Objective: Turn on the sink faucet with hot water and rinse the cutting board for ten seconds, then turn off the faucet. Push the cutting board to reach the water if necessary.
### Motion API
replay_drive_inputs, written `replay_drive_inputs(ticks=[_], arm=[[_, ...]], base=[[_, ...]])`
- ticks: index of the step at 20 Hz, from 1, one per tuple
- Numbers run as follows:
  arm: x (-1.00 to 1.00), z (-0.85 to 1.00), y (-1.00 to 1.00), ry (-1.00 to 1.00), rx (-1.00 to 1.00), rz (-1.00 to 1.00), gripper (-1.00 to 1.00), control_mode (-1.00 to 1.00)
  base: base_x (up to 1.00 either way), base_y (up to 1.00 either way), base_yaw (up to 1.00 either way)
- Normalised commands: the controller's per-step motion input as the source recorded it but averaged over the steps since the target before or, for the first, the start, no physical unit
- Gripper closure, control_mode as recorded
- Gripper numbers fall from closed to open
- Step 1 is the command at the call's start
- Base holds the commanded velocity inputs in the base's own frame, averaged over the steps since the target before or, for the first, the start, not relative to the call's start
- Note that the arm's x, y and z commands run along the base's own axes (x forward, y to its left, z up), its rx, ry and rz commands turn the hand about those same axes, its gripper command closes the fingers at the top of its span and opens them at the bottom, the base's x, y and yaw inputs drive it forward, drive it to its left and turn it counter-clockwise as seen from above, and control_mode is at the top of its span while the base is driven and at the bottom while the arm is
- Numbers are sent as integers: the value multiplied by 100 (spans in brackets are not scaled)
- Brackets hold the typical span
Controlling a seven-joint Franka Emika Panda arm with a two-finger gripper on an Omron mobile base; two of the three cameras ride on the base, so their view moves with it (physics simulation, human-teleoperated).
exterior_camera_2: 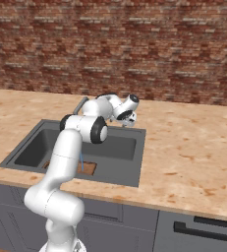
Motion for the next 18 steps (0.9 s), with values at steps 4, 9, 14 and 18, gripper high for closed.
replay_drive_inputs(ticks=[4, 9, 14, 18], arm=[[0, 0, 0, 0, 0, 0, -100, -100], [0, 0, 0, 0, 0, 0, -100, -100], [0, 0, 0, 0, 0, 0, -100, -100], [0, 0, 0, 0, 0, 0, -100, -100]], base=[[0, 0, 0], [0, 0, 0], [0, 0, 0], [0, 0, 0]])
